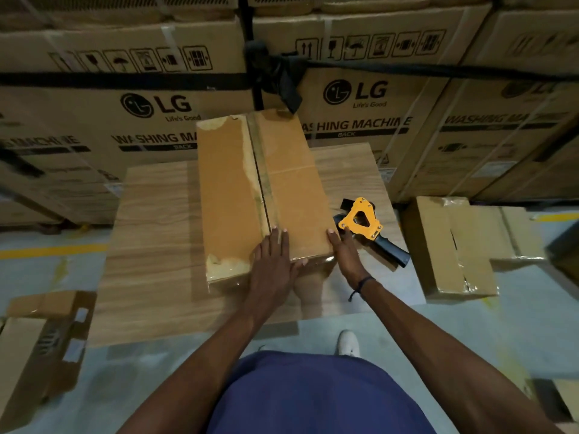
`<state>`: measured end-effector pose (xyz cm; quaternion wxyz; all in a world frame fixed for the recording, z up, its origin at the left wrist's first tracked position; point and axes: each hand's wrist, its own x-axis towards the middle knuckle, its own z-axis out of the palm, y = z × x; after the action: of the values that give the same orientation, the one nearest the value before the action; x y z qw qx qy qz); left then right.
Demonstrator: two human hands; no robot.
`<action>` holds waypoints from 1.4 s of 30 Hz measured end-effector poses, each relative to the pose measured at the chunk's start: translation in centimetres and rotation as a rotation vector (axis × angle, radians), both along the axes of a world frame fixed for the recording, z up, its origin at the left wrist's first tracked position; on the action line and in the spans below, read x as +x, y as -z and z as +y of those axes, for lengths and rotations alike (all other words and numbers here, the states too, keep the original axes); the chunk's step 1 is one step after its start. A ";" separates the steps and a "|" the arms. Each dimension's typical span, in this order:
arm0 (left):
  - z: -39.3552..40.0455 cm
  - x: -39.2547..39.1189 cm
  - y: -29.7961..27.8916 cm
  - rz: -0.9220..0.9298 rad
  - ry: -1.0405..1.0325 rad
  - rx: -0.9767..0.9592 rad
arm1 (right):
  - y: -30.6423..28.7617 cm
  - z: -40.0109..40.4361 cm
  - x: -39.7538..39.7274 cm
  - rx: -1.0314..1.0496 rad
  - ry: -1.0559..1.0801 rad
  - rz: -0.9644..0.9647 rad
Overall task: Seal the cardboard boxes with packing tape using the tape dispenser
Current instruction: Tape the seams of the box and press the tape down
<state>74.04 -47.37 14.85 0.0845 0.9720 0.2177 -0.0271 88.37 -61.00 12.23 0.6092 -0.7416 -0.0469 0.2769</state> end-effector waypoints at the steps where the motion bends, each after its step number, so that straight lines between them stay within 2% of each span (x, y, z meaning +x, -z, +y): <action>1: 0.5 0.1 -0.1 0.002 0.025 0.011 | -0.3 0.2 -0.5 -0.053 0.091 -0.147; 4: 1.4 1.3 -0.6 -0.015 0.142 0.008 | -1.9 1.9 -2.0 -0.152 0.276 -0.527; 5: 1.5 1.8 -0.6 -0.028 0.219 0.008 | -2.2 2.8 -2.2 -0.182 0.244 -0.609; 8: 2.6 2.7 0.5 -0.008 0.463 0.059 | -1.6 4.3 -1.9 -0.385 -0.029 -0.862; 11: 4.4 2.3 1.2 0.000 0.551 0.114 | -0.1 4.0 -1.7 -0.480 -0.116 -1.018; 16: 7.3 -0.2 1.9 -0.041 0.619 0.105 | 0.5 4.0 -1.6 -0.474 -0.074 -1.033; 24: 13.0 -6.4 2.6 -0.128 0.610 0.161 | 0.3 4.2 -1.8 -0.479 -0.051 -0.997; 28: 13.8 -7.2 2.9 -0.117 0.610 0.090 | -0.1 4.3 -2.1 -0.460 0.000 -0.942; 37: 11.4 -7.6 1.9 -0.381 -0.115 -0.243 | -1.0 5.0 -2.2 -0.600 0.087 -0.727; 39: 11.3 -7.5 1.9 -0.360 -0.169 -0.259 | -1.1 5.1 -2.0 -0.622 0.079 -0.716; 42: 12.5 -8.1 2.1 -0.277 -0.138 -0.211 | -1.0 5.5 -2.7 -0.675 0.040 -0.736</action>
<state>65.97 -34.87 12.75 0.2166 0.9349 0.2663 0.0901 85.63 -55.51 13.26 0.2832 -0.9467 -0.1525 -0.0153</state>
